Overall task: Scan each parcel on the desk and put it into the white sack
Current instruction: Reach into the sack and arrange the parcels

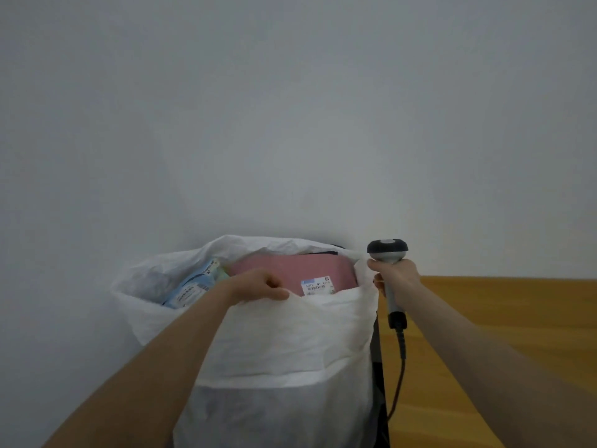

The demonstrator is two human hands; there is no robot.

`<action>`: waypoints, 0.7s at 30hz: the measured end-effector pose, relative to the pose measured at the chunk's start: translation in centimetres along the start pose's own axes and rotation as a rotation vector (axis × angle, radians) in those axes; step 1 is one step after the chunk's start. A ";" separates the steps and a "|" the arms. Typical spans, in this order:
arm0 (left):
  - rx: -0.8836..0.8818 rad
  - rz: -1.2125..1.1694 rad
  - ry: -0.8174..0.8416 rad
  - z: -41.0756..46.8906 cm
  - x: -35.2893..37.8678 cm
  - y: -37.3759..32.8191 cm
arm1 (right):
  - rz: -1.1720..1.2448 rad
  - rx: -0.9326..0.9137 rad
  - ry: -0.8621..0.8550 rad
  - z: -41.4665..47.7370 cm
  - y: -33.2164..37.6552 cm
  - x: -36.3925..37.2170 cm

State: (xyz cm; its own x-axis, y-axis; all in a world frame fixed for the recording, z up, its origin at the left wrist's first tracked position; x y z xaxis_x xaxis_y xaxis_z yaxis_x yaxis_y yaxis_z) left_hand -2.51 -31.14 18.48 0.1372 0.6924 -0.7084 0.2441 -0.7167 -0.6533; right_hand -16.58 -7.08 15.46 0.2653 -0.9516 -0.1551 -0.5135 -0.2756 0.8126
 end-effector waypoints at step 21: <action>-0.158 0.373 0.182 23.2 -3.2 13.0 | 0.007 0.251 -0.059 13.6 -2.3 3.9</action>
State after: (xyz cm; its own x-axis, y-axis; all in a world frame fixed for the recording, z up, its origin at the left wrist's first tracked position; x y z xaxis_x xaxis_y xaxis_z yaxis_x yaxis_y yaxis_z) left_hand -22.03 -44.64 6.03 0.4072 0.4025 -0.8199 0.2879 -0.9085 -0.3030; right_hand -25.44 -12.04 5.39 0.2172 -0.9577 -0.1886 -0.7034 -0.2876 0.6501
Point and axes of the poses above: each hand's wrist, its own z-axis towards the middle knuckle, its own x-axis out of the palm, y = z × x, the point moved 8 cm from there along z, towards the middle knuckle, and after that the axes turned 11 degrees about x, right-handed, at the moved point
